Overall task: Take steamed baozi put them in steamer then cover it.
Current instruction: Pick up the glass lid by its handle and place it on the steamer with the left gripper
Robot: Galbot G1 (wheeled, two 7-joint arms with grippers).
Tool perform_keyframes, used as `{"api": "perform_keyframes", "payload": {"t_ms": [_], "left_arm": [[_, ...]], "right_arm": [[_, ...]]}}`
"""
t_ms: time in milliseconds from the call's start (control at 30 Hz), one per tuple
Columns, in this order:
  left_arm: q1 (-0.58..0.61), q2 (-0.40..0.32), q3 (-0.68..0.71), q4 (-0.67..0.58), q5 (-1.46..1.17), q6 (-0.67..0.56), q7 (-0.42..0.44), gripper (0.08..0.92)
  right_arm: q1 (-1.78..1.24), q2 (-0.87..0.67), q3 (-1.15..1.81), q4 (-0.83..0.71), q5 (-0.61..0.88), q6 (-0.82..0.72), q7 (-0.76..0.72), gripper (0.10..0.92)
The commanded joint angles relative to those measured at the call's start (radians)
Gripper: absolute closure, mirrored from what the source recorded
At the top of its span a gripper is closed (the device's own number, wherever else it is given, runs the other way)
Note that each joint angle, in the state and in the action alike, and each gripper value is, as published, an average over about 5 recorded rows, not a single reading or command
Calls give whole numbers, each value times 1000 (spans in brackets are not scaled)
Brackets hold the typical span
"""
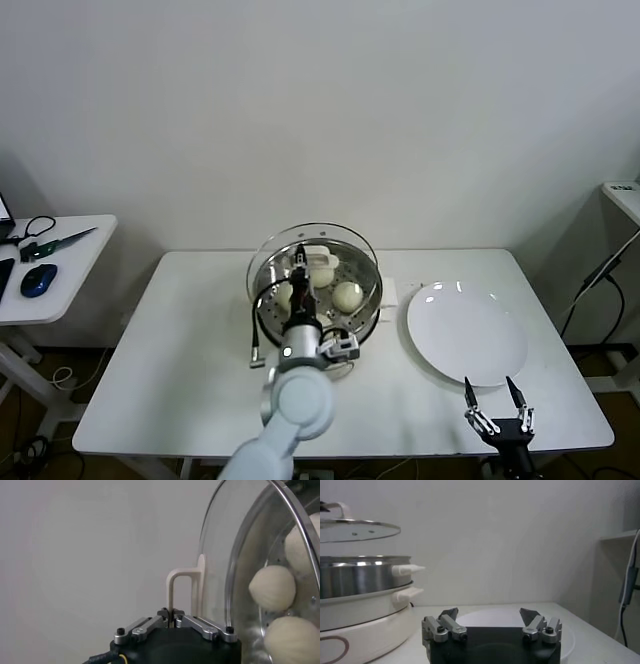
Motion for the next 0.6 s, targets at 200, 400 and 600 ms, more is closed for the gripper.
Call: {"api": "perform_keyframes", "payload": {"t_ms": [200,400,600], "left_arm": [[-10,-76,39,117,78,6,-19,867],[-1,-64,29,122,82,4,-18,867],[1,-62,21,132,77,4,-20,867]], "right_arm": [[2,-4,1,-4,4,5,1,203],[-2,-3,3,-1,4,8,1,203],[-2,-1,4,1,4,7,0,203]]}}
